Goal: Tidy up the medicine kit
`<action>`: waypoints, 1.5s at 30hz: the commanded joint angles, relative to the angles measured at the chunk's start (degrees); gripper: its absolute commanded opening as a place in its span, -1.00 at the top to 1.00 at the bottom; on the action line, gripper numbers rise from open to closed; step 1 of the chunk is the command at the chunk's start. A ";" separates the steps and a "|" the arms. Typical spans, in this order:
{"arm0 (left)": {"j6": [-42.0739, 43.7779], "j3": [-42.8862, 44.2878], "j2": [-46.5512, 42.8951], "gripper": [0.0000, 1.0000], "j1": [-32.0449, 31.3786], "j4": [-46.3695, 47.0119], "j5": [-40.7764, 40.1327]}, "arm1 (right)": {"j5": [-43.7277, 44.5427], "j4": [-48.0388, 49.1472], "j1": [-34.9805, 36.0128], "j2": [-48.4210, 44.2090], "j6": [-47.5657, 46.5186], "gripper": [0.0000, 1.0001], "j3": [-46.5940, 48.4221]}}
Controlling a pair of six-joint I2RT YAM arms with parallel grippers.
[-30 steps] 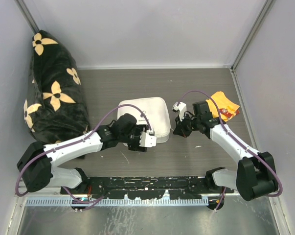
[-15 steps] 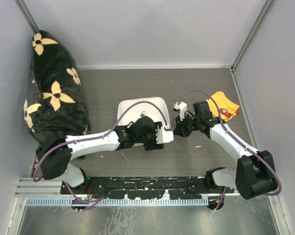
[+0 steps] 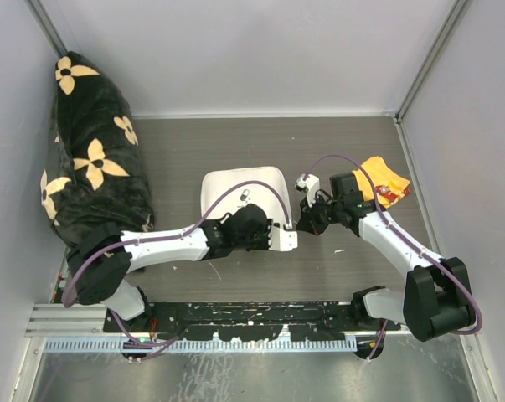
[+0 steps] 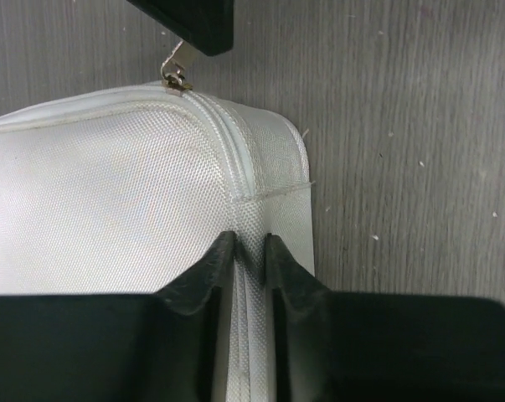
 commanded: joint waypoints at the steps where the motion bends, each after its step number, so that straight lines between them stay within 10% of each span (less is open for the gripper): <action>1: 5.04 -3.44 -4.66 0.81 -0.12 -5.84 0.34 | 0.90 2.68 -0.03 -0.57 -2.01 0.99 3.08; 20: 19.60 -9.09 -15.51 0.99 0.95 -22.71 10.38 | 6.07 9.20 0.10 5.94 3.22 0.98 7.88; 26: 9.93 -5.50 -15.02 -0.07 1.16 -16.00 10.07 | 1.74 9.97 0.14 5.09 3.75 0.99 5.38; 31: 2.11 -1.40 -13.50 -0.51 0.65 -11.70 11.34 | 0.38 9.84 0.14 4.86 3.52 0.99 5.04; 45: -14.19 10.00 -0.63 -0.62 -4.05 -6.94 -0.52 | 0.79 9.49 0.08 3.82 2.76 0.99 5.00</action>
